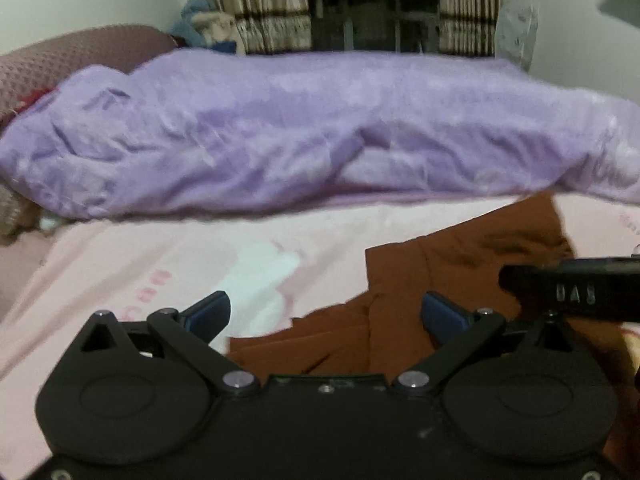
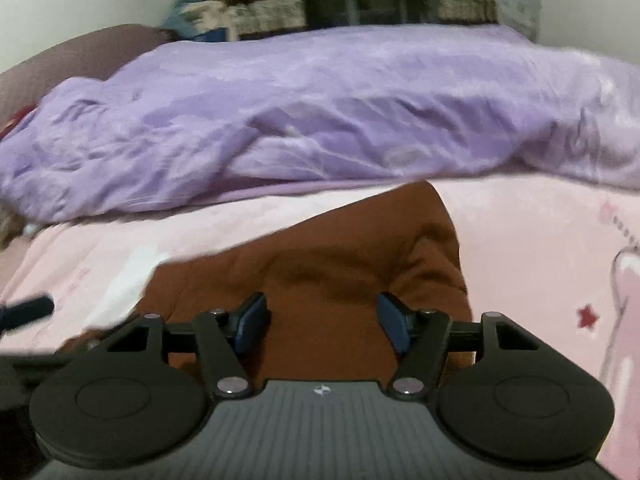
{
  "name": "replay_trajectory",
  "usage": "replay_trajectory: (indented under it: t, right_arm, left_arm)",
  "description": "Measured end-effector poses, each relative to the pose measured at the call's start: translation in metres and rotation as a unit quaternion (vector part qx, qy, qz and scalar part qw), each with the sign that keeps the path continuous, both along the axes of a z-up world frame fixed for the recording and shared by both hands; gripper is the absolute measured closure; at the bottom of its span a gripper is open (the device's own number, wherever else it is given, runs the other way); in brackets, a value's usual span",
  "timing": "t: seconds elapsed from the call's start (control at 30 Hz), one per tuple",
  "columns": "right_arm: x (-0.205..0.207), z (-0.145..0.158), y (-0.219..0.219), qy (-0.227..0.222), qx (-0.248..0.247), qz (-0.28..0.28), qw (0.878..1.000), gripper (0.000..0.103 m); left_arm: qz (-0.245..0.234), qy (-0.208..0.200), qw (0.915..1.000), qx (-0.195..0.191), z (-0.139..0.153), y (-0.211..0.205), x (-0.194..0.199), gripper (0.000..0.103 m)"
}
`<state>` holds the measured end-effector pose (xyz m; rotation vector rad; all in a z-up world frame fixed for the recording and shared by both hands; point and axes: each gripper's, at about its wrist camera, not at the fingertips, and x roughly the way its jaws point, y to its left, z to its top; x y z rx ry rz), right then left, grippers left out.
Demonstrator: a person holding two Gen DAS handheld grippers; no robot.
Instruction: Fold large clothes
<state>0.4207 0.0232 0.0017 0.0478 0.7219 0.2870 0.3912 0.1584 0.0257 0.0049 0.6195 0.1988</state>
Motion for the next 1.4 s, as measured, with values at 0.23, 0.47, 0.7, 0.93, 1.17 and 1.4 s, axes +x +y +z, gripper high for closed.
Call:
replay_trajectory:
  t: [0.23, 0.47, 0.7, 0.93, 1.17, 1.4]
  right_arm:
    - [-0.082, 0.046, -0.014, -0.044, 0.004, 0.007, 0.999, 0.028]
    - [-0.123, 0.036, -0.034, -0.036, -0.002, 0.002, 0.999, 0.036]
    - [-0.121, -0.051, -0.058, 0.007, 0.045, -0.032, 0.998, 0.038]
    - [-0.129, -0.017, -0.067, 0.028, 0.051, -0.037, 0.998, 0.037]
    - [-0.151, 0.003, -0.063, 0.016, 0.018, -0.022, 0.999, 0.037]
    - [-0.155, -0.023, -0.048, 0.033, 0.0, -0.001, 0.999, 0.026]
  left_arm:
    - [-0.009, -0.016, 0.9997, 0.013, 0.039, -0.017, -0.074, 0.0]
    - [-0.001, 0.06, 0.9982, -0.001, -0.004, -0.02, -0.103, 0.0]
    - [0.014, 0.085, 0.9962, -0.014, -0.063, -0.014, -0.097, 0.0]
    - [0.01, 0.067, 0.9977, -0.001, -0.029, -0.018, -0.116, 0.0]
    - [-0.002, 0.056, 0.9983, 0.014, -0.011, -0.023, -0.146, 0.0]
    - [0.003, 0.112, 0.9936, -0.017, -0.058, -0.004, -0.123, 0.0]
